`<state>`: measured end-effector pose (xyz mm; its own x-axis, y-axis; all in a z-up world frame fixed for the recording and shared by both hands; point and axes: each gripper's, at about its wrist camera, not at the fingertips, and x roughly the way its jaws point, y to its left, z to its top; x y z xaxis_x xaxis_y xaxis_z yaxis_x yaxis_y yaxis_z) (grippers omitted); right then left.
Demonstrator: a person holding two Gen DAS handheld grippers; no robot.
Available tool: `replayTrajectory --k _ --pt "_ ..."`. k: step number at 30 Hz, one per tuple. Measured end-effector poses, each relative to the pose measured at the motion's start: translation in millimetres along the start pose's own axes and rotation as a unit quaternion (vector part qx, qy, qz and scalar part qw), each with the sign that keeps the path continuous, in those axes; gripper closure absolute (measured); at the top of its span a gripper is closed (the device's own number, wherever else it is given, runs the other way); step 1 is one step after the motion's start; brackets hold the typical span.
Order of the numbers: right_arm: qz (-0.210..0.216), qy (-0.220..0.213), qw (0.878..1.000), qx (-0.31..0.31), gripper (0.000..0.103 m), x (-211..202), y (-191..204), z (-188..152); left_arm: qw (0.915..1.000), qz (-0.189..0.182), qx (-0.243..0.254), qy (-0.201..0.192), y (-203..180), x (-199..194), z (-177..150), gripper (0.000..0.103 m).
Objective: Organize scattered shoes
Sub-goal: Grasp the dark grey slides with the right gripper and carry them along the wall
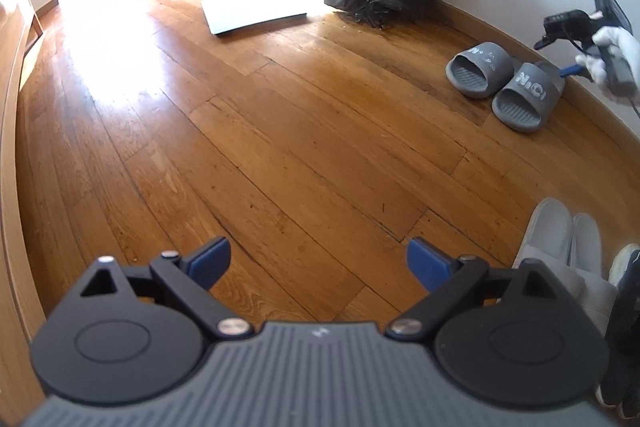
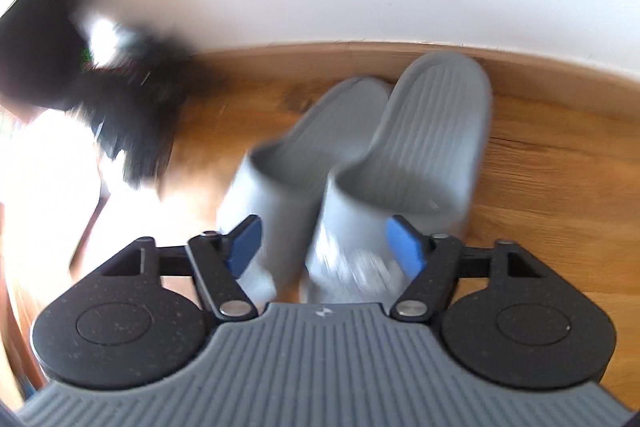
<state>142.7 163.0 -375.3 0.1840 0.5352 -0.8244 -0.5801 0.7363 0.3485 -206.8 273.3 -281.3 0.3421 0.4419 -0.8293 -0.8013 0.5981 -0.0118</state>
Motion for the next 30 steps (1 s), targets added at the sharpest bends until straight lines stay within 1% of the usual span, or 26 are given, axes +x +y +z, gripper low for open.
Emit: replayTrajectory --k 1,3,5,6,7,8,10,12,13,14,15,16,19,20,22,25,27,30 --pt "0.009 0.008 1.0 -0.013 0.012 -12 -4 -26 1.0 -0.002 0.002 0.0 -1 -1 0 0.007" --pt "0.032 0.039 0.999 -0.009 0.015 -26 -12 -73 1.0 -0.006 0.006 0.001 -5 -2 -2 0.007" --pt "0.045 0.055 0.997 -0.003 0.026 -31 -9 -116 0.9999 -0.007 0.006 0.004 -6 -1 -2 0.007" --pt "0.053 0.063 0.997 -0.006 0.036 -34 -4 -139 0.9999 -0.008 0.006 0.006 -7 -1 -2 0.007" --pt "0.053 0.062 0.997 -0.008 0.039 -37 3 -158 0.9999 -0.01 0.005 0.007 -8 -1 -3 0.007" --pt "0.055 0.06 0.997 -0.011 0.039 -41 10 -176 0.9999 -0.013 0.005 0.008 -7 -2 -4 0.007" --pt "0.059 0.043 0.997 -0.025 0.043 -51 25 -210 0.9997 -0.016 0.011 0.013 -10 -2 -7 0.007" --pt "0.058 0.029 0.996 -0.06 0.045 -58 46 -227 0.9995 -0.02 0.018 0.017 -12 -2 -9 0.007" --pt "0.064 0.019 0.994 -0.084 0.053 -51 57 -223 0.9994 -0.021 0.02 0.016 -12 -2 -10 0.007" --pt "0.073 0.009 0.992 -0.105 0.054 -44 68 -218 0.9994 -0.022 0.022 0.016 -13 -3 -11 0.007" --pt "0.09 -0.003 0.989 -0.119 0.057 -36 78 -206 0.9994 -0.023 0.023 0.015 -12 -3 -11 0.007" --pt "0.107 -0.017 0.985 -0.131 0.058 -27 88 -194 0.9992 -0.025 0.026 0.015 -13 -4 -12 0.007" --pt "0.133 -0.073 0.976 -0.156 0.058 2 107 -149 0.9988 -0.025 0.033 0.026 -13 0 -11 0.007" --pt "0.122 -0.071 0.976 -0.164 0.059 20 113 -131 0.9986 -0.024 0.035 0.03 -13 2 -11 0.007" --pt "0.099 -0.065 0.977 -0.179 0.065 55 125 -95 0.9988 -0.02 0.036 0.027 -9 3 -11 0.007" --pt "0.068 -0.037 0.985 -0.156 0.065 92 129 -55 0.9991 -0.01 0.032 0.026 -3 4 -12 0.007" --pt "0.063 -0.026 0.988 -0.141 0.065 106 126 -37 0.999 -0.007 0.033 0.031 0 6 -13 0.007" --pt "-0.001 -0.019 0.991 -0.135 0.065 123 116 -10 0.9987 -0.011 0.04 0.03 -1 5 -14 0.007"
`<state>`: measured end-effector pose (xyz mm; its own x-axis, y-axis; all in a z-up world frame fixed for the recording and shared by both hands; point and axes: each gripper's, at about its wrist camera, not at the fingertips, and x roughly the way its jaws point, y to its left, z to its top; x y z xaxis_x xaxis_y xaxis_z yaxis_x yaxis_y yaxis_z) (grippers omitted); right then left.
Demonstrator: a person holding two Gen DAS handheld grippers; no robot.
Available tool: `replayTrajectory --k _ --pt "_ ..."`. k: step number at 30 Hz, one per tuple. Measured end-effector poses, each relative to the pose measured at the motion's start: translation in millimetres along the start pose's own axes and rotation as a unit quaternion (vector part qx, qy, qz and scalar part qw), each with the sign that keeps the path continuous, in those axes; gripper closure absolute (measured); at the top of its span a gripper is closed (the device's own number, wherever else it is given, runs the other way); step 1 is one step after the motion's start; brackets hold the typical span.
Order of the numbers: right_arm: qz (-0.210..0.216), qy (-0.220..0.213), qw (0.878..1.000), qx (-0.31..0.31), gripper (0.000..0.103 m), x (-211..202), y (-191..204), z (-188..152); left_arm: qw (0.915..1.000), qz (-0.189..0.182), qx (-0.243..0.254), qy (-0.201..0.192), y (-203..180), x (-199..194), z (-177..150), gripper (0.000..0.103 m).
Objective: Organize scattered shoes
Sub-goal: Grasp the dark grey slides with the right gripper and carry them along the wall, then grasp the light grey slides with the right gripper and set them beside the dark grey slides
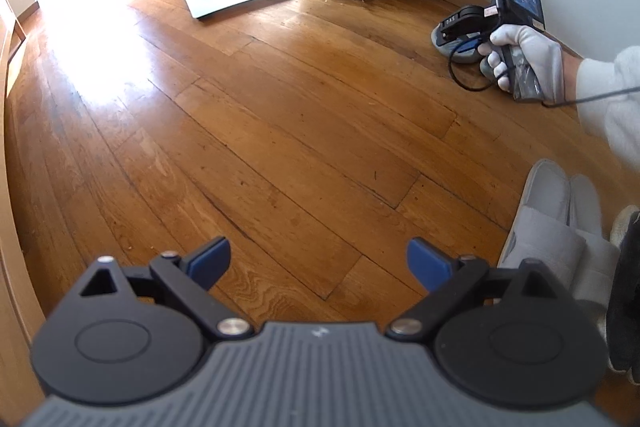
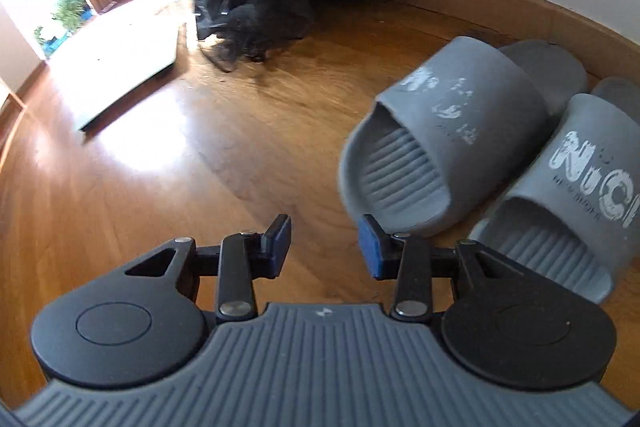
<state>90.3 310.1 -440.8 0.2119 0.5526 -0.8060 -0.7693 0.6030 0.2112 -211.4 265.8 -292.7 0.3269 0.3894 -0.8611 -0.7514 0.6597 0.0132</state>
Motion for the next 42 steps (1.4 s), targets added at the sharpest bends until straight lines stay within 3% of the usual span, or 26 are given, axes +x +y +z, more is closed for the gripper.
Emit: replayTrajectory --k 2,3,6,8,10,11,13,14,17,20,22,25,27,31,35,39,42 --pt "-0.015 0.011 1.0 0.005 0.085 8 -16 11 1.0 -0.004 0.005 -0.003 -2 -2 0 0.007" --pt "-0.008 0.015 1.0 0.01 0.103 7 -22 13 1.0 -0.006 0.007 -0.003 -3 -2 0 0.007" --pt "0.015 0.008 1.0 0.011 0.103 -3 -36 20 0.9999 -0.006 0.011 -0.001 -5 -2 -1 0.007" --pt "0.014 0.001 1.0 -0.003 0.094 -15 -33 17 0.9999 -0.008 0.01 0.0 -4 -2 -1 0.007" --pt "0.035 -0.013 0.999 0.002 0.069 -36 -31 5 0.9999 -0.009 0.011 -0.002 -4 -3 -1 0.007" --pt "0.064 -0.03 0.997 0.016 0.051 -63 -34 -7 0.9999 -0.01 0.012 -0.004 -4 -3 -1 0.007" --pt "0.078 -0.033 0.996 0.042 0.021 -93 -40 -25 0.9998 -0.014 0.012 -0.004 -5 -4 -1 0.007" --pt "0.082 -0.016 0.994 0.065 0.018 -122 -50 -48 0.9998 -0.016 0.013 -0.003 -6 -4 -1 0.007" --pt "0.086 0.043 0.992 0.084 0.017 -168 -74 -98 0.9997 -0.018 0.013 -0.003 -7 -4 -1 0.007" --pt "0.046 0.119 0.985 0.117 0.017 -193 -102 -147 0.9997 -0.022 0.013 0.0 -7 -4 -2 0.007" --pt "0.03 0.163 0.975 0.145 0.017 -198 -117 -171 0.9996 -0.023 0.014 0.008 -10 -3 -3 0.007" --pt "0.031 0.215 0.952 0.217 0.017 -206 -138 -215 0.9994 -0.027 0.014 0.016 -15 -2 -3 0.007" --pt "0.038 0.224 0.947 0.228 0.017 -210 -135 -231 0.9993 -0.028 0.015 0.016 -17 -2 -3 0.007" --pt "0.095 0.241 0.94 0.22 0.019 -206 -119 -248 0.999 -0.033 0.025 0.02 -22 -3 -5 0.007" --pt "0.11 0.251 0.917 0.291 0.017 -190 -126 -257 0.9985 -0.035 0.03 0.028 -24 0 -8 0.007" --pt "0.108 0.248 0.912 0.307 0.022 -186 -116 -252 0.9989 -0.033 0.021 0.028 -20 1 -5 0.007" --pt "0.137 0.249 0.883 0.373 0.023 -189 -124 -253 0.9991 -0.03 0.009 0.028 -17 2 -2 0.007"
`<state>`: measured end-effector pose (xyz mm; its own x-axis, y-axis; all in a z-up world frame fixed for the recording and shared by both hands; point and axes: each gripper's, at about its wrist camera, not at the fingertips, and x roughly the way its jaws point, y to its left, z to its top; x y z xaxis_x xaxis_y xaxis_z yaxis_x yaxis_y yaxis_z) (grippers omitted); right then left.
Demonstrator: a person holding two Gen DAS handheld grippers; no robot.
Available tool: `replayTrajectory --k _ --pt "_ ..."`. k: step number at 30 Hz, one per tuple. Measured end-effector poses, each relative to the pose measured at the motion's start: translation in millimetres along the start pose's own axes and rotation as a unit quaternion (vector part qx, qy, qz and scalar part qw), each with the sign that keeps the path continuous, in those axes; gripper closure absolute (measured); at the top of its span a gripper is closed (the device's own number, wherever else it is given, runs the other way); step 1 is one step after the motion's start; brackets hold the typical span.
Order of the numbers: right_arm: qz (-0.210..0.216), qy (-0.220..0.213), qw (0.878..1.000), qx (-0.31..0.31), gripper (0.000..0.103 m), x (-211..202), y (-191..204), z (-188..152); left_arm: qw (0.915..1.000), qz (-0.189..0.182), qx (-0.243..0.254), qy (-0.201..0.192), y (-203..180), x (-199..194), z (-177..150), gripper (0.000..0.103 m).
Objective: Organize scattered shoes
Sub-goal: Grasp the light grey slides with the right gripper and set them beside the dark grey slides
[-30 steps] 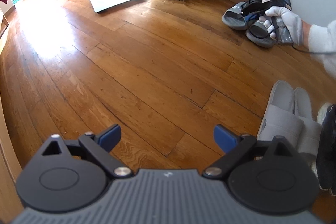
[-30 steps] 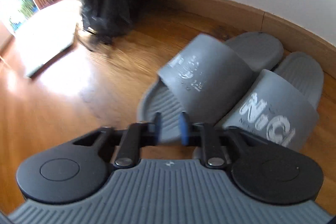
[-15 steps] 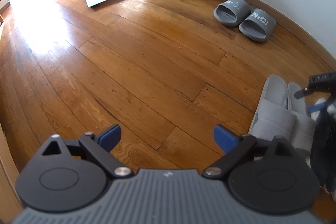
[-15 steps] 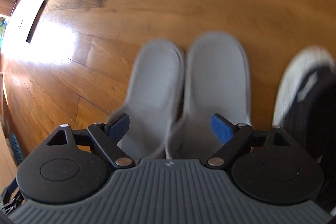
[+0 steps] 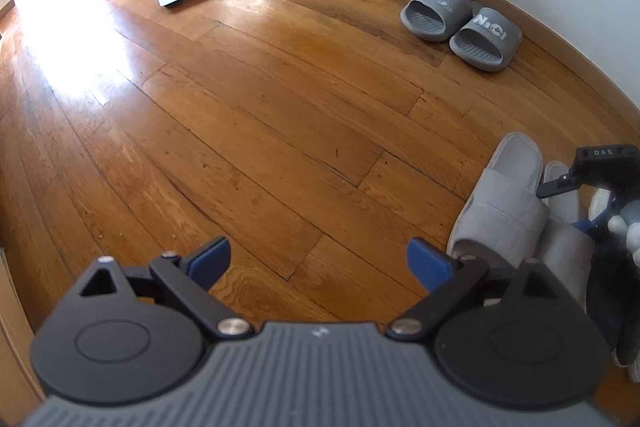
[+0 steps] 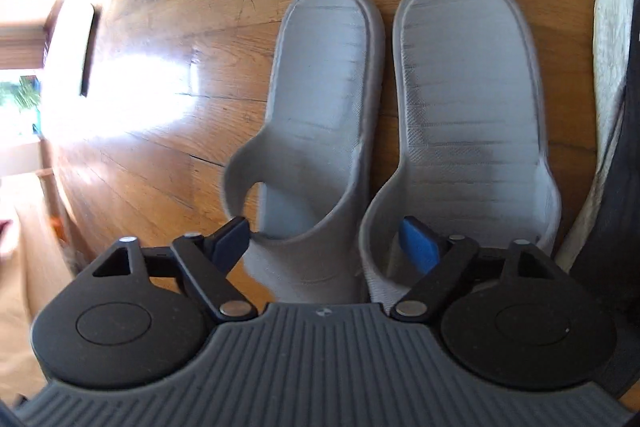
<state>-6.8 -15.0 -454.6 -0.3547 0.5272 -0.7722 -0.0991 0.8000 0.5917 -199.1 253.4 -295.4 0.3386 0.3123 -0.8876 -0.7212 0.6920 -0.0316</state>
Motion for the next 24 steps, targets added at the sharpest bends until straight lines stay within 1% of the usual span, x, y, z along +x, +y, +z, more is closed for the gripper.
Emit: replayTrajectory --k 1,2,4,5,7,8,9,10,11,12,13,15,16,19,23,24 --pt "0.002 -0.001 1.0 0.011 0.023 -2 -1 0 1.0 0.001 -0.001 0.0 0 0 0 0.007" --pt "-0.006 -0.006 1.0 0.018 0.024 0 -2 2 1.0 0.002 -0.001 0.001 0 0 -1 0.007" --pt "-0.042 -0.011 0.999 0.003 0.036 9 4 4 1.0 0.003 0.0 0.004 -1 1 -2 0.007" --pt "-0.063 -0.013 0.998 -0.008 0.041 15 8 5 1.0 0.003 0.001 0.007 -2 2 -2 0.007" --pt "-0.112 -0.023 0.992 -0.043 0.056 27 17 1 1.0 0.003 0.003 0.009 -3 3 -3 0.007" --pt "-0.136 -0.031 0.988 -0.062 0.06 32 21 -2 1.0 0.003 0.003 0.006 -4 2 -3 0.007" --pt "-0.148 -0.036 0.986 -0.076 0.07 32 22 -5 1.0 0.003 0.002 0.003 -4 2 -3 0.007" --pt "-0.165 -0.049 0.98 -0.098 0.082 32 28 -12 1.0 0.004 0.0 0.001 -4 2 -2 0.007" --pt "-0.183 -0.061 0.974 -0.12 0.086 32 34 -19 1.0 0.005 -0.002 0.001 -3 2 -1 0.007" --pt "-0.191 -0.067 0.971 -0.128 0.087 31 37 -23 1.0 0.005 -0.005 0.001 -2 2 0 0.007" --pt "-0.19 -0.068 0.971 -0.129 0.088 29 38 -25 0.9999 0.007 -0.008 0.0 -1 2 1 0.007" --pt "-0.183 -0.076 0.973 -0.119 0.089 23 38 -23 0.9998 0.01 -0.015 0.001 0 4 3 0.007" --pt "-0.179 -0.088 0.974 -0.112 0.089 15 37 -16 0.9998 0.012 -0.019 0.001 1 5 4 0.007" --pt "-0.171 -0.127 0.972 -0.094 0.089 -9 37 14 0.9996 0.016 -0.023 0.003 -1 6 5 0.007" --pt "-0.174 -0.176 0.967 -0.065 0.089 -36 36 75 0.9998 0.014 -0.008 0.008 -8 8 4 0.007" --pt "-0.176 -0.181 0.965 -0.062 0.089 -39 37 87 0.9999 0.014 -0.004 0.009 -10 8 4 0.007"
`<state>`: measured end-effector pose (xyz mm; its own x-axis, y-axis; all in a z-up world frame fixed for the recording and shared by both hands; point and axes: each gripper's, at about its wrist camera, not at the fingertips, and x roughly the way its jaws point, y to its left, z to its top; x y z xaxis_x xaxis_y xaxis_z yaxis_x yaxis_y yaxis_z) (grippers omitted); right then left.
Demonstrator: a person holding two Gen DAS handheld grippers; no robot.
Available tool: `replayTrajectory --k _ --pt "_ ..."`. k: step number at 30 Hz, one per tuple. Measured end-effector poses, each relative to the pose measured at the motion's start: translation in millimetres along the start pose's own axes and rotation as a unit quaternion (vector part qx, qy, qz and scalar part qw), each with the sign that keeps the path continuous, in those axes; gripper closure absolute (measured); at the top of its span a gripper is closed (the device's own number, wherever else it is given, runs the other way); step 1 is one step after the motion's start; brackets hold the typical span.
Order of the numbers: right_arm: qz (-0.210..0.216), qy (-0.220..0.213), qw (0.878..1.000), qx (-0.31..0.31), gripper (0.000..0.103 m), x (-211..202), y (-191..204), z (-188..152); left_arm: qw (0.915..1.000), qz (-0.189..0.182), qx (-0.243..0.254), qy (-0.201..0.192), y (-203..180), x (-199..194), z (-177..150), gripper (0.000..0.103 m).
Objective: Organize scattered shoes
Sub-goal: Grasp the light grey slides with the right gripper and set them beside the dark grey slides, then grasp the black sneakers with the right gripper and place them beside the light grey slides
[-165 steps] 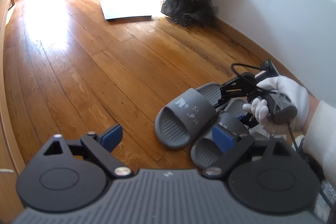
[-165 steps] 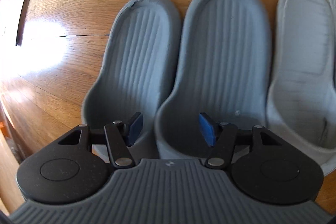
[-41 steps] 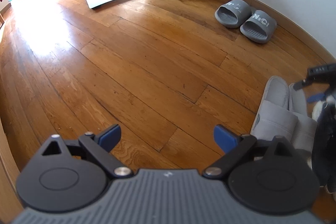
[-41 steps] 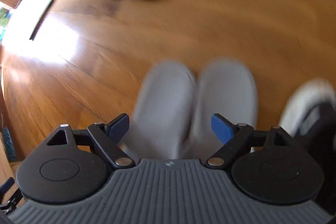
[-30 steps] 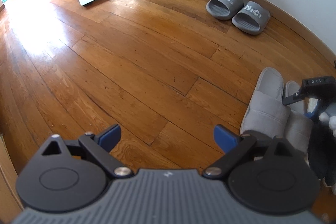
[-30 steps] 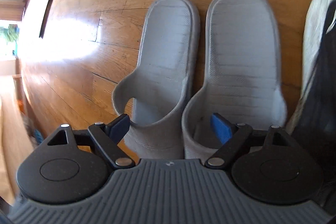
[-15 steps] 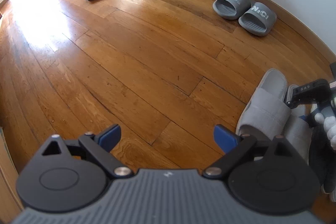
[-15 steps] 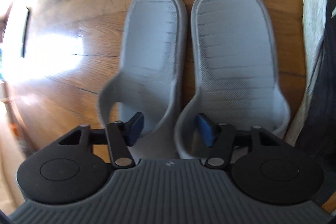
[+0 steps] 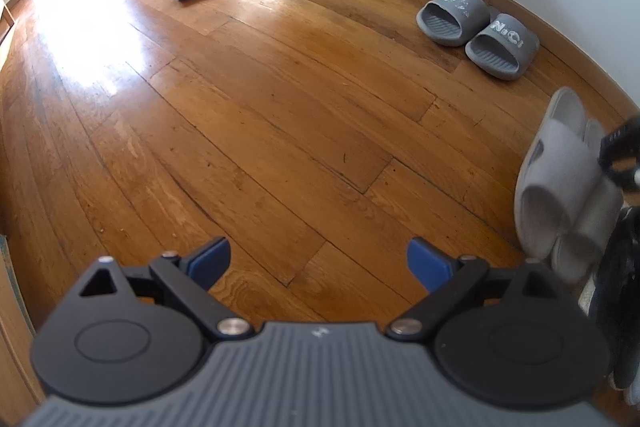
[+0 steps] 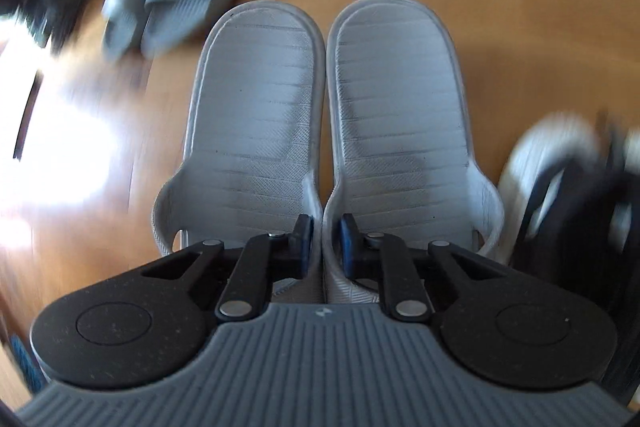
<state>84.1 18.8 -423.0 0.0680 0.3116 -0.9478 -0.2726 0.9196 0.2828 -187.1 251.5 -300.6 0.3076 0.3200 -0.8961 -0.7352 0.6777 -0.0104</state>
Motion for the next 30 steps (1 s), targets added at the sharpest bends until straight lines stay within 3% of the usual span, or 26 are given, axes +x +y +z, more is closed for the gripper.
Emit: replayTrajectory --k 8,13,16,23,24,25,30 --pt "-0.04 -0.021 0.999 0.023 0.09 29 1 126 0.9998 0.014 0.017 -0.001 -3 4 4 0.007" --pt "-0.057 -0.007 0.998 0.035 0.09 54 7 169 0.9995 0.017 0.025 0.003 -3 7 3 0.007" --pt "-0.067 -0.004 0.997 0.043 0.09 64 10 183 0.9995 0.02 0.022 0.003 0 8 3 0.007" --pt "-0.065 -0.053 0.996 0.015 0.088 64 13 208 0.9994 0.019 0.029 -0.003 1 5 2 0.007" --pt "-0.053 -0.057 0.997 0.007 0.084 61 12 208 0.9994 0.017 0.03 -0.003 -1 5 3 0.007" --pt "-0.036 -0.062 0.997 0.004 0.072 55 7 207 0.9995 0.015 0.029 -0.005 -1 5 3 0.007" --pt "-0.013 -0.086 0.996 -0.021 0.053 9 -14 182 0.9995 0.007 0.021 -0.022 -5 1 10 0.007"
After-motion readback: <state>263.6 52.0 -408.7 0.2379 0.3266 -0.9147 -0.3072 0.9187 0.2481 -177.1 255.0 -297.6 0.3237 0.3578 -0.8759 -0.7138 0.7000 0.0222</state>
